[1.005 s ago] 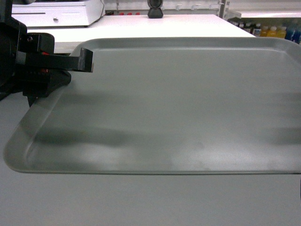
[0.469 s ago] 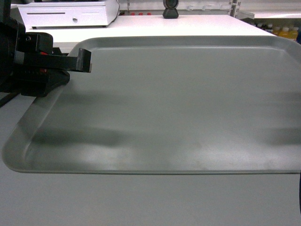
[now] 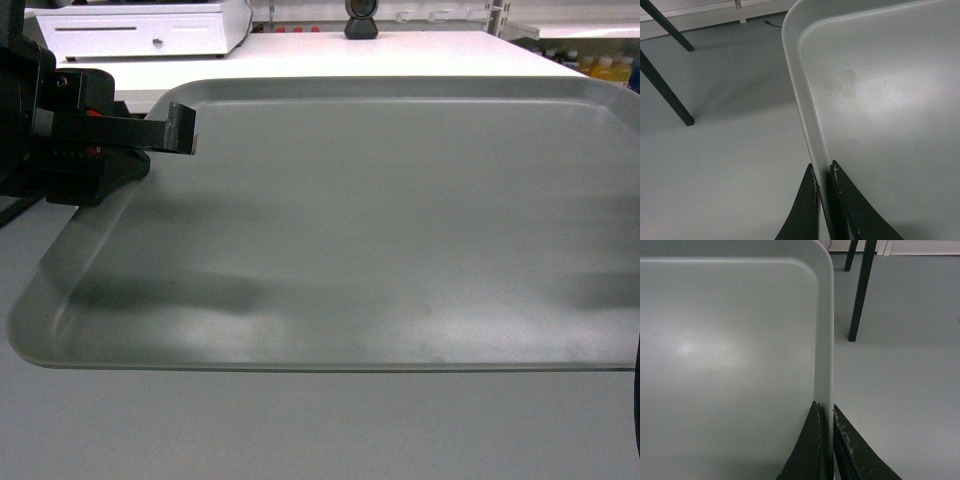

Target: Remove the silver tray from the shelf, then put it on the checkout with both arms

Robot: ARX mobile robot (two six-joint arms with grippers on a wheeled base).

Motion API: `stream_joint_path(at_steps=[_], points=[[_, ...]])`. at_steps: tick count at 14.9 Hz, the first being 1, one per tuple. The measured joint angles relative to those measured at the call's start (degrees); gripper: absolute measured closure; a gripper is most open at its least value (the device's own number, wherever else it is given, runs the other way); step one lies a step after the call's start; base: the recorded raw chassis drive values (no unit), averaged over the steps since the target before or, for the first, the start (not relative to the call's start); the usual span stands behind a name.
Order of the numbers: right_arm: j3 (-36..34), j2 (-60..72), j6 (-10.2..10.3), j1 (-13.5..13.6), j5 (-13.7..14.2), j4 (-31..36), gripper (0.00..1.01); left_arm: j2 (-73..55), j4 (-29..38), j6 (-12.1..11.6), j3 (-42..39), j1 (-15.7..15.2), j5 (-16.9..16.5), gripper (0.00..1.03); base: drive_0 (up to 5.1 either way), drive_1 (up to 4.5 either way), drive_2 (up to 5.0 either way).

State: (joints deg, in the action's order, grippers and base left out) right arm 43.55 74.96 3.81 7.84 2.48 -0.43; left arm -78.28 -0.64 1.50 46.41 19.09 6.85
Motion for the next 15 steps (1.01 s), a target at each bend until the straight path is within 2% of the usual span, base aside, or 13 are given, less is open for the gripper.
stream_joint_path(at_steps=[4, 15], points=[[0.00, 0.00, 0.00, 0.00, 0.00, -0.02, 0.98, 0.00, -0.09, 0.00, 0.00, 0.00, 0.00, 0.99, 0.0, 0.00, 0.0], [0.00, 0.09, 0.00, 0.04, 0.09, -0.13, 0.98, -0.09, -0.24, -0.04, -0.02, 0.04, 0.07, 0.99, 0.1, 4.37, -4.2]])
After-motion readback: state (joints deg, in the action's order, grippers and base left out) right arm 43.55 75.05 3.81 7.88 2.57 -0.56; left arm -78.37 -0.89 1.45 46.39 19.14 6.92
